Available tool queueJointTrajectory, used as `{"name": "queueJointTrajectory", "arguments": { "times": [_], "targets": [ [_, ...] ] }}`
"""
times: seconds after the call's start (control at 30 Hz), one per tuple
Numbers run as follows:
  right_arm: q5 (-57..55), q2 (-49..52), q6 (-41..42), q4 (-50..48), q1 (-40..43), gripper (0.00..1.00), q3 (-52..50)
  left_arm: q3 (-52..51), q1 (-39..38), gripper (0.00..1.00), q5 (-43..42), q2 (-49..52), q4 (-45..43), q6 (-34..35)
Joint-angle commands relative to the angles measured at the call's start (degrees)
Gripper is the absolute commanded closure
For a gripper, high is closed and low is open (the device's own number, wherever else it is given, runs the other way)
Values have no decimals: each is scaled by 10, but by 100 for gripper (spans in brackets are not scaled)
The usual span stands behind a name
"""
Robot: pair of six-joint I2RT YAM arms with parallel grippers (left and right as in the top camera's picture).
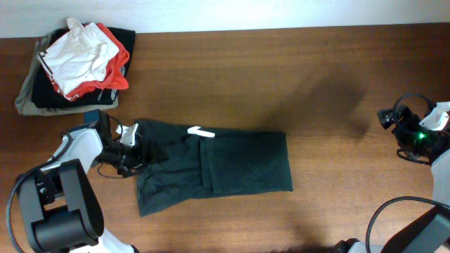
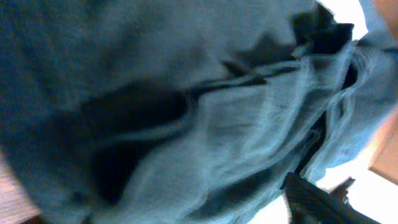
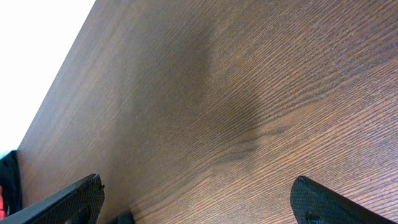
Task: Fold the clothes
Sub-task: 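Lift the left end and fold it rightward with the left gripper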
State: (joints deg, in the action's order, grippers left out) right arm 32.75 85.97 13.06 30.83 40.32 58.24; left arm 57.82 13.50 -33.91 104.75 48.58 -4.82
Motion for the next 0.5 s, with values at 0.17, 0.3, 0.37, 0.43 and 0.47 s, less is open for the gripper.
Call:
{"name": "queueJointTrajectory", "arguments": {
  "times": [0.17,0.3,0.37,0.43,0.47],
  "targets": [
    [-5,0,-6,0,2,1,4,-14,-5,86,116,29,-22,57],
    [-5,0,-6,0,2,1,4,11,-5,100,184,29,-5,94],
    [-5,0,-6,0,2,1,4,32,-4,99,201,29,12,96],
    [-5,0,-5,0,2,1,4,65,-3,99,227,28,41,110],
    [-5,0,-5,0,2,1,4,85,-2,100,246,27,60,117]
  ]
}}
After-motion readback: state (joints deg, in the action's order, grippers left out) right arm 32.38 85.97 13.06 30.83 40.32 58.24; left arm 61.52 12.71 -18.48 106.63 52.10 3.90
